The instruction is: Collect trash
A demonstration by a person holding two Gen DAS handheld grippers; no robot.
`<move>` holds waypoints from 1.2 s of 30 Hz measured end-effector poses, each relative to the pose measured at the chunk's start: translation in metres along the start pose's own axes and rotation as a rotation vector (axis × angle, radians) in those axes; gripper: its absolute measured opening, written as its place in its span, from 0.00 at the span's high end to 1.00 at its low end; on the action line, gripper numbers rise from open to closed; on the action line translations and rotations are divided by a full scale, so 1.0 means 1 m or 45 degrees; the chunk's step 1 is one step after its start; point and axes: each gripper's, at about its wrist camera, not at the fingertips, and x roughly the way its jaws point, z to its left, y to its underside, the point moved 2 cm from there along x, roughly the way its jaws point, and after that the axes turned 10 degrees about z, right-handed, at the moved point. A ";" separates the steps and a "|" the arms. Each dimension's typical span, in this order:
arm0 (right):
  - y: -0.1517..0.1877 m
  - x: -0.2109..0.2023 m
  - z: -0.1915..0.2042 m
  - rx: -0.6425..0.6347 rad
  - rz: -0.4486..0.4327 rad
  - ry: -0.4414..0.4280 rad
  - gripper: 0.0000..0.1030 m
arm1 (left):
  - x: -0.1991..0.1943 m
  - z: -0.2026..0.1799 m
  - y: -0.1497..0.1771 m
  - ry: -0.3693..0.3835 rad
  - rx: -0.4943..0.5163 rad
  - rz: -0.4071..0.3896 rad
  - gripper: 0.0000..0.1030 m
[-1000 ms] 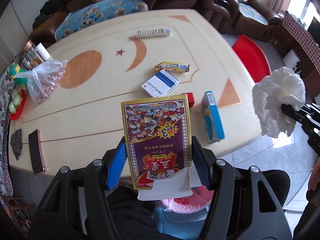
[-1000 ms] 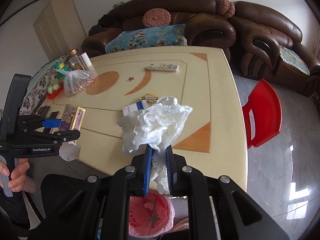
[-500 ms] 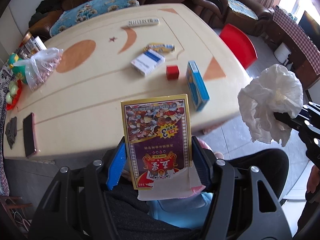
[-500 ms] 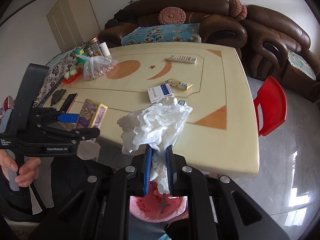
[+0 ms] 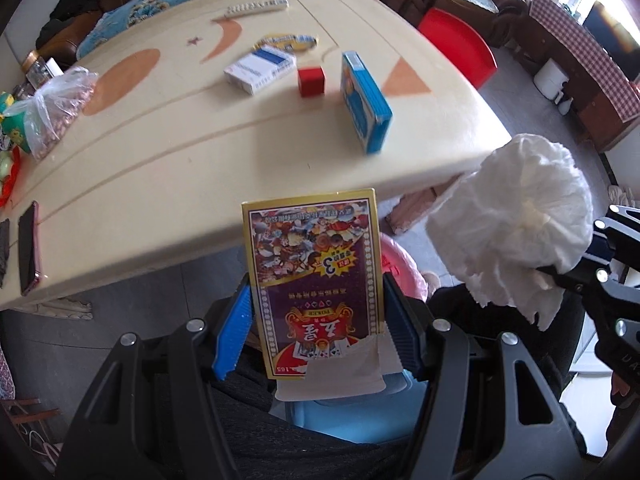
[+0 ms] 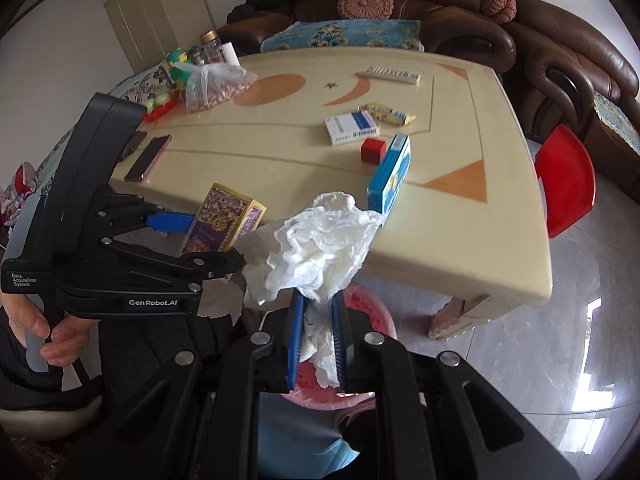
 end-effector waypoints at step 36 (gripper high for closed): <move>0.061 0.236 -0.056 0.241 0.485 -0.080 0.86 | 0.214 -0.010 0.031 0.033 0.035 0.345 0.41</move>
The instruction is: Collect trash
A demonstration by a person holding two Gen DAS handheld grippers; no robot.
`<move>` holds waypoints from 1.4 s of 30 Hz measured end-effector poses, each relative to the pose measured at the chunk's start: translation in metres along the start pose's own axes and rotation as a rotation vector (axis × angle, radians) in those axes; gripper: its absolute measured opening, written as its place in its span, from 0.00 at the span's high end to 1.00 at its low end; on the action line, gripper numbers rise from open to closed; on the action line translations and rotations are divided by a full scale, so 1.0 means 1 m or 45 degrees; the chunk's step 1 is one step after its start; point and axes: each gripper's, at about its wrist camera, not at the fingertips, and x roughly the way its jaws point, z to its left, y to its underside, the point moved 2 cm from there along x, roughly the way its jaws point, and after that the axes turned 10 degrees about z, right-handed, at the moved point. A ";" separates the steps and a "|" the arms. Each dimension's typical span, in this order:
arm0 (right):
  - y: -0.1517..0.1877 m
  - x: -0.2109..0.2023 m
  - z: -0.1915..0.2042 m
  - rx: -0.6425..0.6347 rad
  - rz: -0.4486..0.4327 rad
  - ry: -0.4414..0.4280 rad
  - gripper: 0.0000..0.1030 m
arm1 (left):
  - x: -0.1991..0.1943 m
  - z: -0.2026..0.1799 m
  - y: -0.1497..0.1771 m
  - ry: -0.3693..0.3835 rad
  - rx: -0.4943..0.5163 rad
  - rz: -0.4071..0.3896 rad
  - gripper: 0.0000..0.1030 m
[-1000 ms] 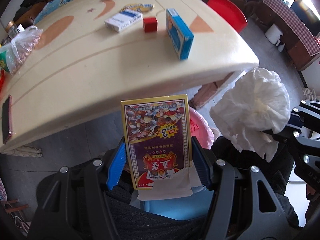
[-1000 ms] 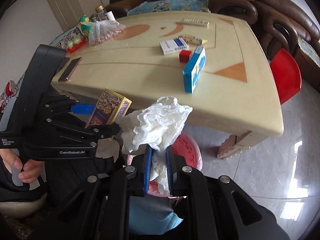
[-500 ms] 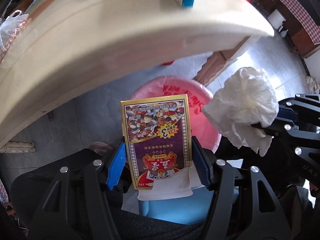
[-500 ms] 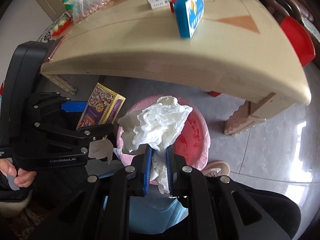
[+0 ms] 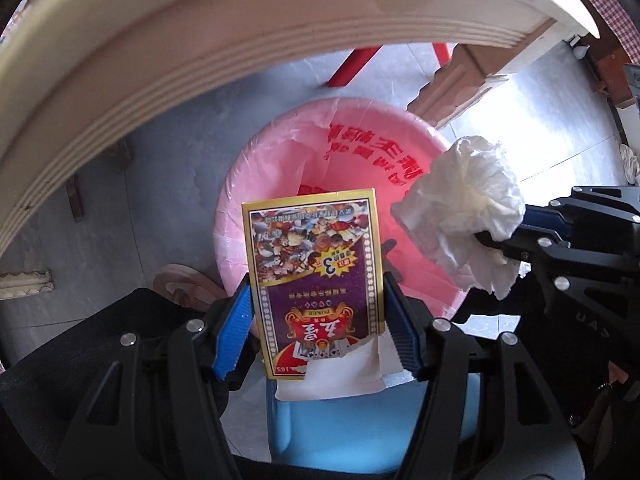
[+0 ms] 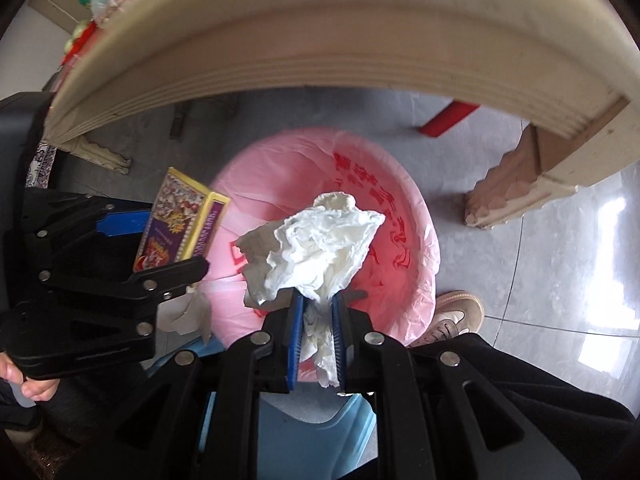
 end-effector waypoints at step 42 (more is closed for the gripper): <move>-0.024 0.065 -0.021 0.026 0.096 -0.021 0.58 | 0.062 0.009 -0.037 0.098 -0.090 0.177 0.32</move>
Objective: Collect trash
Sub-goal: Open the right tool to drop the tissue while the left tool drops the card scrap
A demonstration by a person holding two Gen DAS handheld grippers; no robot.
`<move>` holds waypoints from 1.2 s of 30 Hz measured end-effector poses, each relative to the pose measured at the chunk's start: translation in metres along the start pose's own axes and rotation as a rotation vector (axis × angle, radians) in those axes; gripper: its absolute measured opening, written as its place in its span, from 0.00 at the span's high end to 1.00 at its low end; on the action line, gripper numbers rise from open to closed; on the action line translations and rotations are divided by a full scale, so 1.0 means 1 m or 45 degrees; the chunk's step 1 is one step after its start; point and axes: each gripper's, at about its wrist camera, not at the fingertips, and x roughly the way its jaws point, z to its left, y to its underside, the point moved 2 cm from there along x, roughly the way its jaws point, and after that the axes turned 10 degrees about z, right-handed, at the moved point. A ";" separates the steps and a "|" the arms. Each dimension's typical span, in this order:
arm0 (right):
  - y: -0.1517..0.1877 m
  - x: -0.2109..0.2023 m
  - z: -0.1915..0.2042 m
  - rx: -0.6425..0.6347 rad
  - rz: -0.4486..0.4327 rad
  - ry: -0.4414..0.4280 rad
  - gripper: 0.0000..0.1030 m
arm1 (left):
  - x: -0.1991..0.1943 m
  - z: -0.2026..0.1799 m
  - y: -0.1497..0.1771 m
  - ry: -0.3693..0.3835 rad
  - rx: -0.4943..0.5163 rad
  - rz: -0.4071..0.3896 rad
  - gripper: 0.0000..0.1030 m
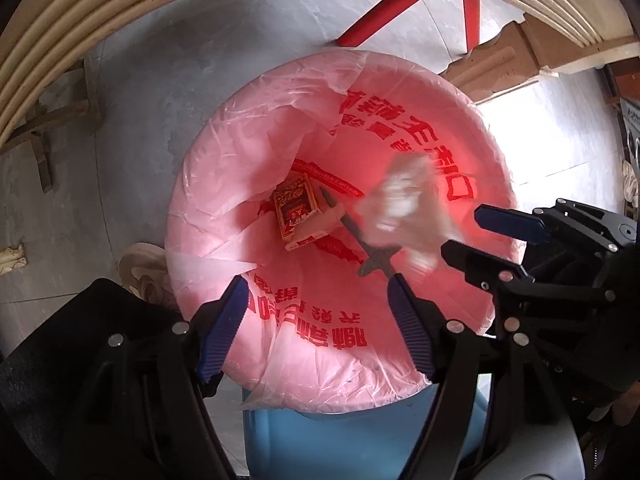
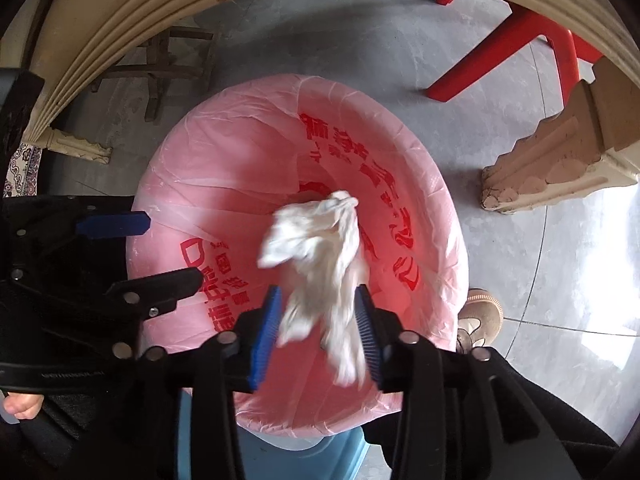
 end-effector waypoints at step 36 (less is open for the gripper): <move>0.024 -0.048 0.004 0.019 -0.109 0.007 0.53 | -0.049 -0.012 0.049 -0.168 0.155 -0.107 0.31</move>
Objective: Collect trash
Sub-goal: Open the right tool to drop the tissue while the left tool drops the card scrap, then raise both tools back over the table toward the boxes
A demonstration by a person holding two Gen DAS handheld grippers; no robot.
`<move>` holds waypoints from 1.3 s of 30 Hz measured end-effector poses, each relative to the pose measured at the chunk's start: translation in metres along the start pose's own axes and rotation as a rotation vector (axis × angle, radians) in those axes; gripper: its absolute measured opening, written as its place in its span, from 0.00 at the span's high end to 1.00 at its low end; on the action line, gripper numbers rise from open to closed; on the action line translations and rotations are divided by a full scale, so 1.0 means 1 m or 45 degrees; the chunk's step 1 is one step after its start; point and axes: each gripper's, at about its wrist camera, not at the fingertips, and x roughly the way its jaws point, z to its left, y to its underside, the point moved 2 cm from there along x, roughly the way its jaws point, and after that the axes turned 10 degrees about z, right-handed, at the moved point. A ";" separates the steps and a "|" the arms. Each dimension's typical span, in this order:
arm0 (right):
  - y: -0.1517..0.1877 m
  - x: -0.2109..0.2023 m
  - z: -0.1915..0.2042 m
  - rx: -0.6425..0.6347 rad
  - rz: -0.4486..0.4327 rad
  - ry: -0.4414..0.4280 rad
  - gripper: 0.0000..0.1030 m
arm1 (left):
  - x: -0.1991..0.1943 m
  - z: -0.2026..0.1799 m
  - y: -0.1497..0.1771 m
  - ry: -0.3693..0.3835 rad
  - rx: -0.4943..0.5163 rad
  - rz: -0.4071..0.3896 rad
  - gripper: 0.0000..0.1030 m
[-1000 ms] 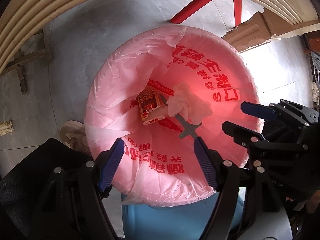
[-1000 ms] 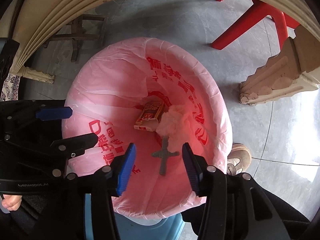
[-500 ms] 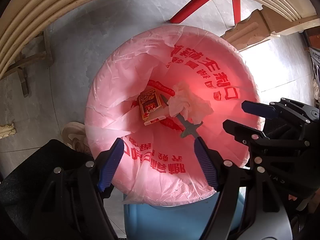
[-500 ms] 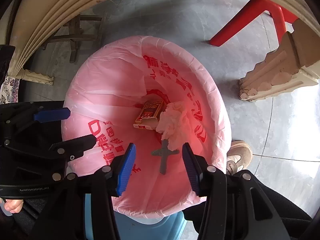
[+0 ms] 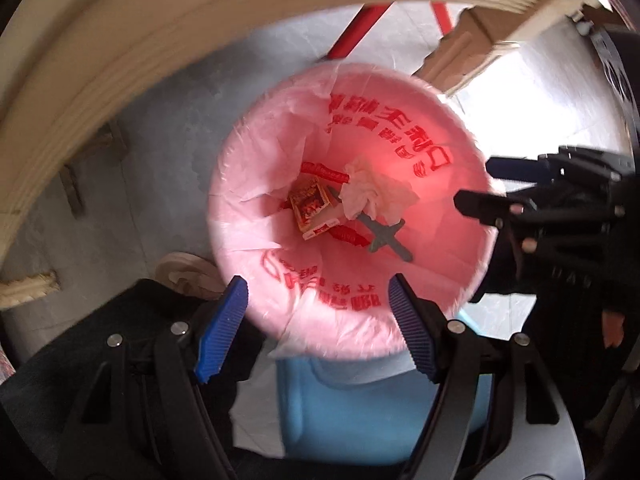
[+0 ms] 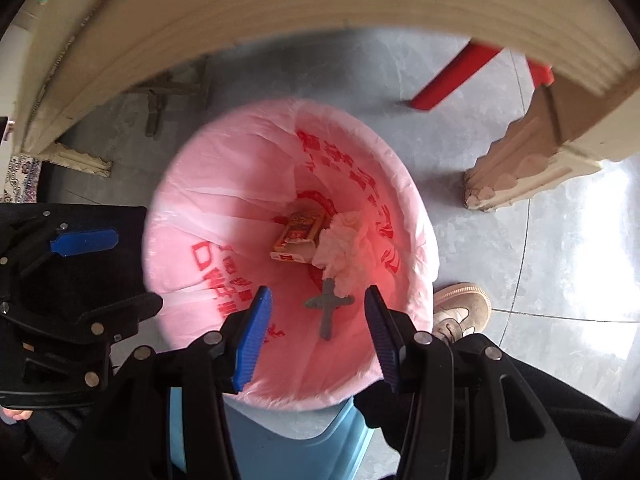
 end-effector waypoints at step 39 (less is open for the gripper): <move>-0.073 -0.349 0.074 -0.203 -0.543 0.039 0.51 | -0.352 0.072 -0.061 -0.239 0.175 -0.426 0.24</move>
